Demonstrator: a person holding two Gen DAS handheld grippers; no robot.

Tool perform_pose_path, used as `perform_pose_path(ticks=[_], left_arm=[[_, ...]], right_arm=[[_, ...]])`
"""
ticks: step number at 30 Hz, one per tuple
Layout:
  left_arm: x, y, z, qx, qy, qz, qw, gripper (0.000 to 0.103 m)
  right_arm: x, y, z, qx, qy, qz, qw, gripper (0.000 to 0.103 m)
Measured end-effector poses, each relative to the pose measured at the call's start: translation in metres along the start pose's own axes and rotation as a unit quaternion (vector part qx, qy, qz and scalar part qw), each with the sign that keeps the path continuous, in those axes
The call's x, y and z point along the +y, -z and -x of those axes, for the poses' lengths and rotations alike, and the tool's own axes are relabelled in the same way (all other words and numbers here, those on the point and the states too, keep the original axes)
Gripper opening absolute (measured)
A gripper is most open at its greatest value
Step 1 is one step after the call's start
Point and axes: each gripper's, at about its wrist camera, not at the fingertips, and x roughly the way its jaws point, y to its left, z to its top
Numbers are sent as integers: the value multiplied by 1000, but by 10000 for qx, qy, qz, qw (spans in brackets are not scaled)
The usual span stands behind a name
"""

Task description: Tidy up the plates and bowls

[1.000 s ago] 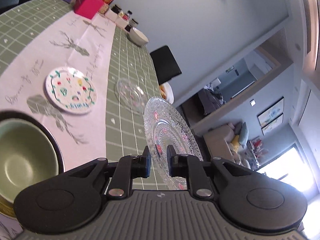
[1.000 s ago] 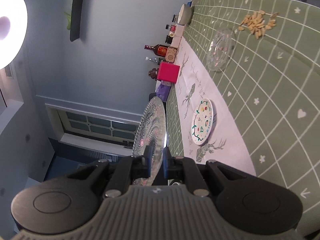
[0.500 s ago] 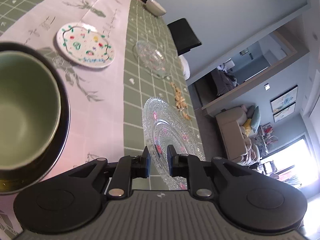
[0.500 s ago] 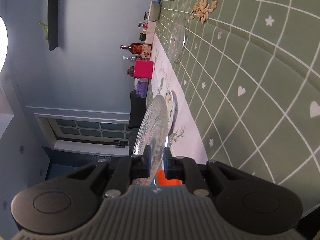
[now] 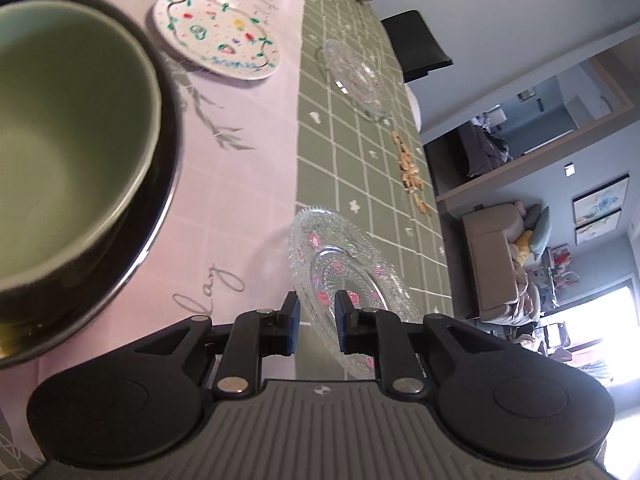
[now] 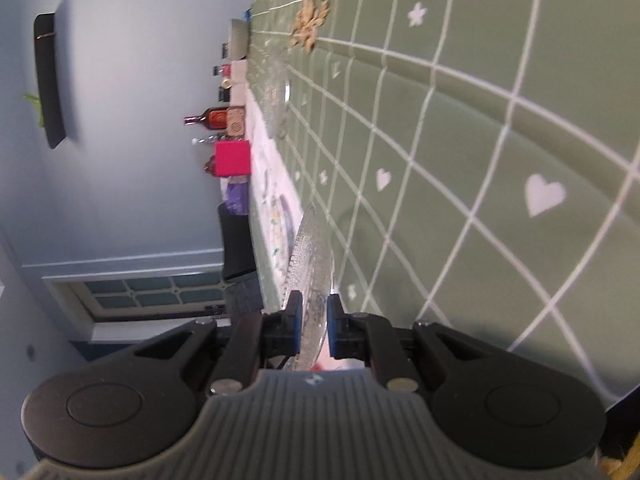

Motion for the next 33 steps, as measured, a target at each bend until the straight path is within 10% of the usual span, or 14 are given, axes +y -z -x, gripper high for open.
perform_pose_path(ticks=[9, 19, 33], left_arm=[[-8, 5, 9, -61, -546, -252, 9982, 19], [-49, 15, 65, -1079, -1217, -1352, 9774, 21], [-50, 14, 86, -1288, -1275, -1677, 9690, 21]], right_arm=[[4, 1, 7, -99, 113, 230, 9996, 11], [28, 12, -1, -275, 689, 979, 9924, 8], [63, 48, -54, -142, 2011, 2457, 9482, 8]])
